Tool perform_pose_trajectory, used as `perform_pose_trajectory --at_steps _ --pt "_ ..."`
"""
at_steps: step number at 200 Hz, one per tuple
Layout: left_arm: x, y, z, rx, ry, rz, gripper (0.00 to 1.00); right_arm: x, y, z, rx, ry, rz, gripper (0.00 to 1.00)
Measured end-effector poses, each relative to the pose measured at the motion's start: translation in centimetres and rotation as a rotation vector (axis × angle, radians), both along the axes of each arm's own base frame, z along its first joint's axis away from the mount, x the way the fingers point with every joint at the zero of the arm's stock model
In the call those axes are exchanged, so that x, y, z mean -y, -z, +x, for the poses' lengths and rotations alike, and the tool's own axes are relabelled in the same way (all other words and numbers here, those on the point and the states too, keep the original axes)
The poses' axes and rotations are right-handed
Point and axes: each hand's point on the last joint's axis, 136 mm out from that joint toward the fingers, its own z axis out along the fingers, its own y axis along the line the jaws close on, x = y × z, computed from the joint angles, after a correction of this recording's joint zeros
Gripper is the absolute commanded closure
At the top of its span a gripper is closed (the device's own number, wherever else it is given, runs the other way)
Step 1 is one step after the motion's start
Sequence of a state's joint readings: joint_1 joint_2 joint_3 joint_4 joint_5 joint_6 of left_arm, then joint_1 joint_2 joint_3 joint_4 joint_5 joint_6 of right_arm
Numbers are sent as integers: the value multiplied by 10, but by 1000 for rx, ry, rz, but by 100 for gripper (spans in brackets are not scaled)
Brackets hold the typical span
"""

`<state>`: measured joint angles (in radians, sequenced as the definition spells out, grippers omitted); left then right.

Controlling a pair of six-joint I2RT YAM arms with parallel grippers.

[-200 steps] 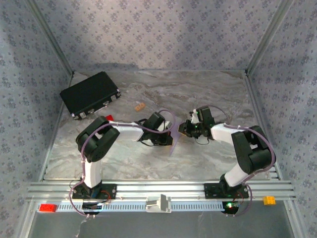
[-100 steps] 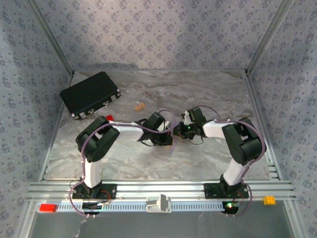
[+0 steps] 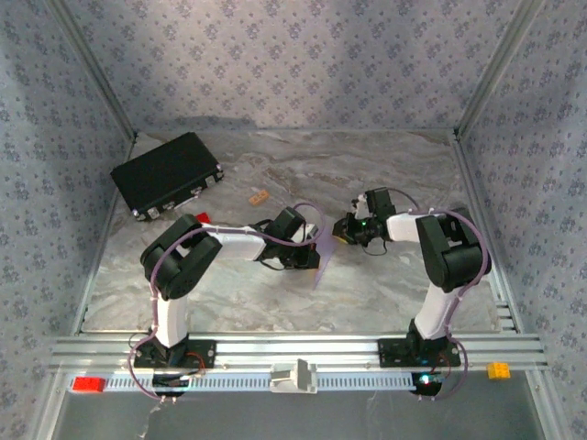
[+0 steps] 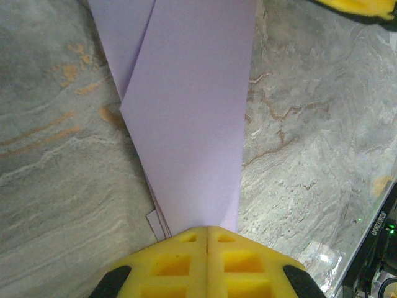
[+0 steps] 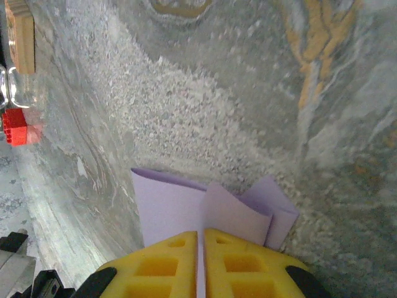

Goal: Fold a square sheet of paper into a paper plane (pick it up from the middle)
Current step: Fold the wing for the fifth time at the center of the table.

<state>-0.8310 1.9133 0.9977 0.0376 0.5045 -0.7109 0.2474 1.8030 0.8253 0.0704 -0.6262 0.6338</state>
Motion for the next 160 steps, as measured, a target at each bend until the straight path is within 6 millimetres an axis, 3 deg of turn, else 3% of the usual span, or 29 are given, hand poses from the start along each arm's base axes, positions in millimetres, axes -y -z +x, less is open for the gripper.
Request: perform_pose_trajectory --at_steps 36,76,105,119,160 --pt "0 0 0 3 4 0 100 19 -2 22 40 61 -52 88" --pt "0 0 -1 -1 6 1 100 31 -11 26 56 96 -74 87" --pt "0 0 -1 0 7 1 100 17 -55 25 167 63 -46 86" --pt "0 0 -1 1 7 0 100 5 -67 19 201 32 -31 86" --pt "0 0 -1 1 7 0 100 -26 -46 -19 151 -76 -31 87"
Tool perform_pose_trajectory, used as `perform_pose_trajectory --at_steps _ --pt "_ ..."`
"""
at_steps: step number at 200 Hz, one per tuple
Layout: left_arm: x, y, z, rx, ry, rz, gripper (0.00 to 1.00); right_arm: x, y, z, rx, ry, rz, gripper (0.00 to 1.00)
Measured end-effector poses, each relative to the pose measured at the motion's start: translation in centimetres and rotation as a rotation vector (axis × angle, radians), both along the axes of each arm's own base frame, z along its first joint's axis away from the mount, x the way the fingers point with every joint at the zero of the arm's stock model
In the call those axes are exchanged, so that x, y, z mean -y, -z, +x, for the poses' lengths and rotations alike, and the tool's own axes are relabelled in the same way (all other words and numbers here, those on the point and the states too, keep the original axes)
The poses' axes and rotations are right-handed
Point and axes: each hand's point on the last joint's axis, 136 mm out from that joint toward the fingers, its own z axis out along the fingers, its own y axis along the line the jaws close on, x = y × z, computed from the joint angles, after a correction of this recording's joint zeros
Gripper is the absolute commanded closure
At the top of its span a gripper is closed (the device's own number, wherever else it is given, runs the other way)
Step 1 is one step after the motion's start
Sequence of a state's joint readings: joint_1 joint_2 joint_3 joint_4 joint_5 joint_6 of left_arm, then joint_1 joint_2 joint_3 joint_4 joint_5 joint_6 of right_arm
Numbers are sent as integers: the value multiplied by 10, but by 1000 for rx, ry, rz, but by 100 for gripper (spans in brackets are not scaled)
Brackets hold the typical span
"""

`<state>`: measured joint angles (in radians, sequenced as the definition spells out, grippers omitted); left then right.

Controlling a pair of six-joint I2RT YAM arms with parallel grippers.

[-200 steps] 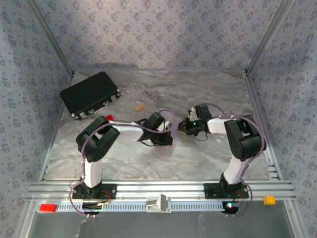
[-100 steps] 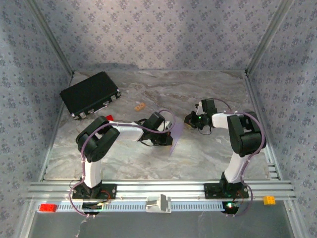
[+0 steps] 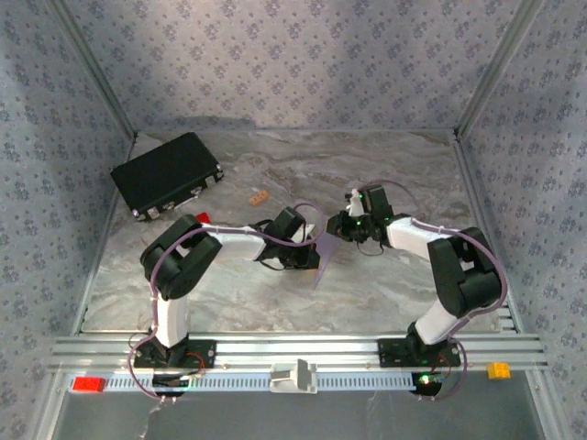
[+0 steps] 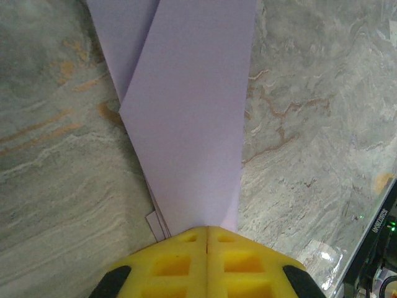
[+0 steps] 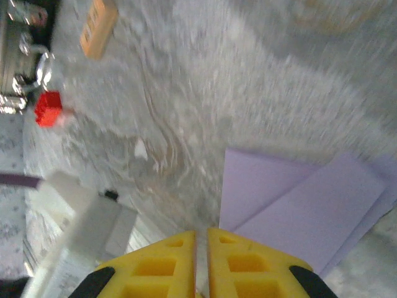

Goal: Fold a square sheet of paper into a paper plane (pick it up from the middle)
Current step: Fold the wing for the fifth time at the center of the table.

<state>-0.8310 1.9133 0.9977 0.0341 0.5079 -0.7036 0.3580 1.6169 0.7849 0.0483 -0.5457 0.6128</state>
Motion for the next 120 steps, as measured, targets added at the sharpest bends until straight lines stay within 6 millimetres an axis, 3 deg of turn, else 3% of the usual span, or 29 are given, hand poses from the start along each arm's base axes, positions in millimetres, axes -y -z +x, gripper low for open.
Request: perform_pose_trajectory --at_steps 46,85,120 --pt "0 0 0 0 0 0 100 -18 27 -21 -66 -70 -11 89" --pt "0 0 0 0 0 0 100 -15 47 -29 -108 -69 -29 92" --pt "0 -1 0 -2 0 1 100 -14 48 -28 -109 -54 -16 94"
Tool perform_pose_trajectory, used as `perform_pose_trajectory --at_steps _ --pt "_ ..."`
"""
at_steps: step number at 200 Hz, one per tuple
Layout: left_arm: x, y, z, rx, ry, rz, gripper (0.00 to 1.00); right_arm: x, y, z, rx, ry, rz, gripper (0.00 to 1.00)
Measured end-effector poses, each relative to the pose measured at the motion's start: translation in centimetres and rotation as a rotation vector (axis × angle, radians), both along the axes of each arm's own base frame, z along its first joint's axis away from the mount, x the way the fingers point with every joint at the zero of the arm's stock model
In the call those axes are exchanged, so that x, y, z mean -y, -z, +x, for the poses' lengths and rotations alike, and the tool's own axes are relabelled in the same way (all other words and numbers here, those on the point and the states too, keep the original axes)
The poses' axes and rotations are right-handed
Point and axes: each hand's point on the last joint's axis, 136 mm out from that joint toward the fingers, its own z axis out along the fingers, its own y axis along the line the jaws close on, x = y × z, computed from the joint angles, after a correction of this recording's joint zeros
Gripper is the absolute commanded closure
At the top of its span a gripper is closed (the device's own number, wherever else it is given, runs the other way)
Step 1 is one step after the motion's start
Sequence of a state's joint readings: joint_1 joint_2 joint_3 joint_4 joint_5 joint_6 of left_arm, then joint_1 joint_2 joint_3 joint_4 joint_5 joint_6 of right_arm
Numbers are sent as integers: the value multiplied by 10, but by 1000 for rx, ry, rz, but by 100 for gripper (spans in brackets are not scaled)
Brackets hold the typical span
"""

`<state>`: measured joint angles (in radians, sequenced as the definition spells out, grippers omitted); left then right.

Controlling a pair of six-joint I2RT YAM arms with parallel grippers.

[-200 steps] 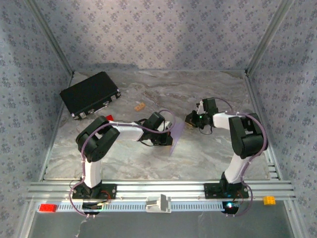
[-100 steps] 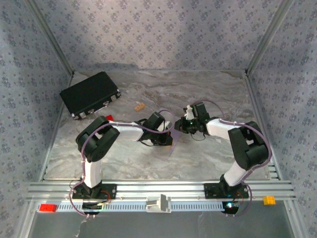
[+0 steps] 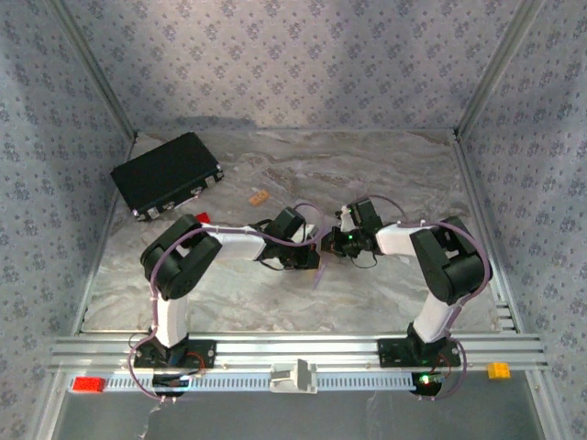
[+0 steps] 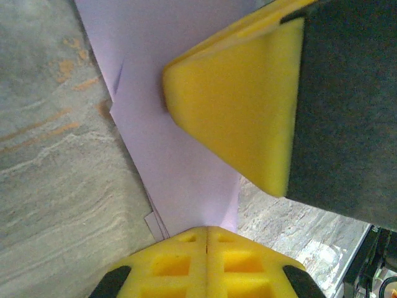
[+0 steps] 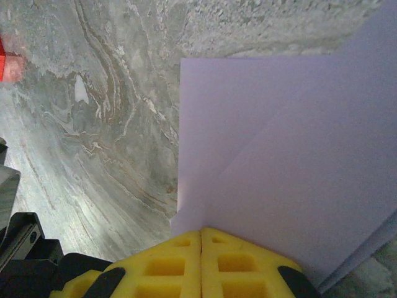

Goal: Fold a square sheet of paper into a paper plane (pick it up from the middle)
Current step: Fold the wing for the fifth time at the center of the table.

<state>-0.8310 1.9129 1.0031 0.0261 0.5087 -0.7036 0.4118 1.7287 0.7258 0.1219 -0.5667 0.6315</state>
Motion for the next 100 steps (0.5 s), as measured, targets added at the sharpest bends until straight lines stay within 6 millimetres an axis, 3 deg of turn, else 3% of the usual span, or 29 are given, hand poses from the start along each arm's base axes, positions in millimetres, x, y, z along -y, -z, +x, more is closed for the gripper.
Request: perform_pose_trajectory --at_steps 51,100 --pt "-4 -6 -4 -18 -3 19 96 1 0 0 -4 19 27 95" --pt "7 -43 -9 3 34 -58 98 1 0 0 -4 24 30 95"
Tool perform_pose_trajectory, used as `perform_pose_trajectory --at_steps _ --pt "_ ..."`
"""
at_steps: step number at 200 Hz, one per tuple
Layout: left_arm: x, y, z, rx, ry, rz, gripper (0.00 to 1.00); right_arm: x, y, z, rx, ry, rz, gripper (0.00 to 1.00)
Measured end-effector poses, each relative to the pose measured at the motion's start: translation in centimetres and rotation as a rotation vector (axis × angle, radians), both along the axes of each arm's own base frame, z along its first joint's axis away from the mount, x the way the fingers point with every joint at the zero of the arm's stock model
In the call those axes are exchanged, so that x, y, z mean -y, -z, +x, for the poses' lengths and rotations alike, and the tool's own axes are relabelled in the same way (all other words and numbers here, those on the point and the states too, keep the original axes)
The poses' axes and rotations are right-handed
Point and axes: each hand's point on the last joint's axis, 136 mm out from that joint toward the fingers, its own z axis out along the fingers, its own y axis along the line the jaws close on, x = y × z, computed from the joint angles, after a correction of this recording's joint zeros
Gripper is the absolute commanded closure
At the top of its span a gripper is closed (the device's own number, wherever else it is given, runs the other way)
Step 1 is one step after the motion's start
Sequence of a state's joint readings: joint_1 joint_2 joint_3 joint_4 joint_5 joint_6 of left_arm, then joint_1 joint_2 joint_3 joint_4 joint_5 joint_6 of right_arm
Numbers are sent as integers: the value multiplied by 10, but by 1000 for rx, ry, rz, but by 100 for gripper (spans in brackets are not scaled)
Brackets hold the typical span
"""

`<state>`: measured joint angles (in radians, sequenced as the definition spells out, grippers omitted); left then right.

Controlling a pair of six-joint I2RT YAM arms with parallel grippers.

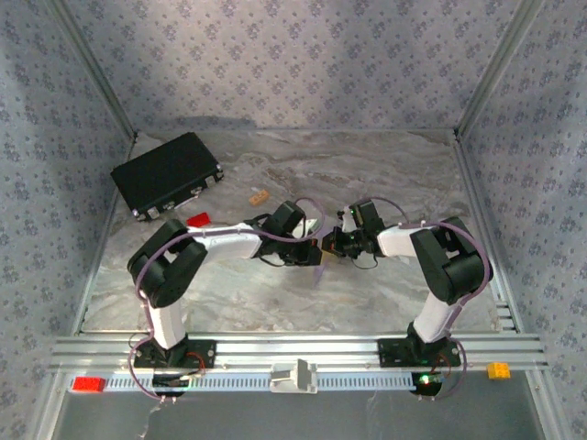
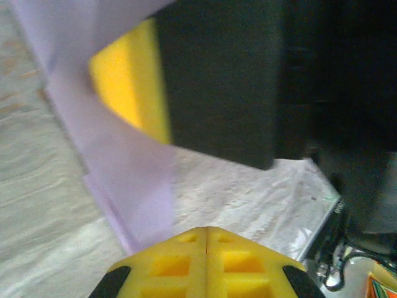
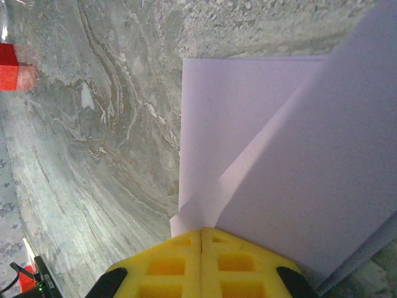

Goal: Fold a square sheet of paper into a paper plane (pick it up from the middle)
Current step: Fold the wing for the fifth time at the center of the table.

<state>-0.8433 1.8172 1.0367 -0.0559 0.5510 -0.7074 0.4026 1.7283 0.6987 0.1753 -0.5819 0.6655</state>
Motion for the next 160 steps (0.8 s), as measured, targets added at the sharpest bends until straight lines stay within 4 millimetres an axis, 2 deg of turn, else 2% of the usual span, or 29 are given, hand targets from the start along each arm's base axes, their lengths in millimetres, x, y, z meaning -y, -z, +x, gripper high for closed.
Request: perform_pose_trajectory --at_steps 27,45,91,160 --pt "12 -10 -12 -18 52 -38 97 0 0 0 1 0 1 95" --pt "18 -9 -17 -32 76 -48 97 0 0 0 1 0 1 95" --pt "16 15 -24 -95 90 -4 98 0 0 0 -2 3 1 95" --pt "6 30 -31 -119 98 45 98 0 0 0 -1 4 2 95"
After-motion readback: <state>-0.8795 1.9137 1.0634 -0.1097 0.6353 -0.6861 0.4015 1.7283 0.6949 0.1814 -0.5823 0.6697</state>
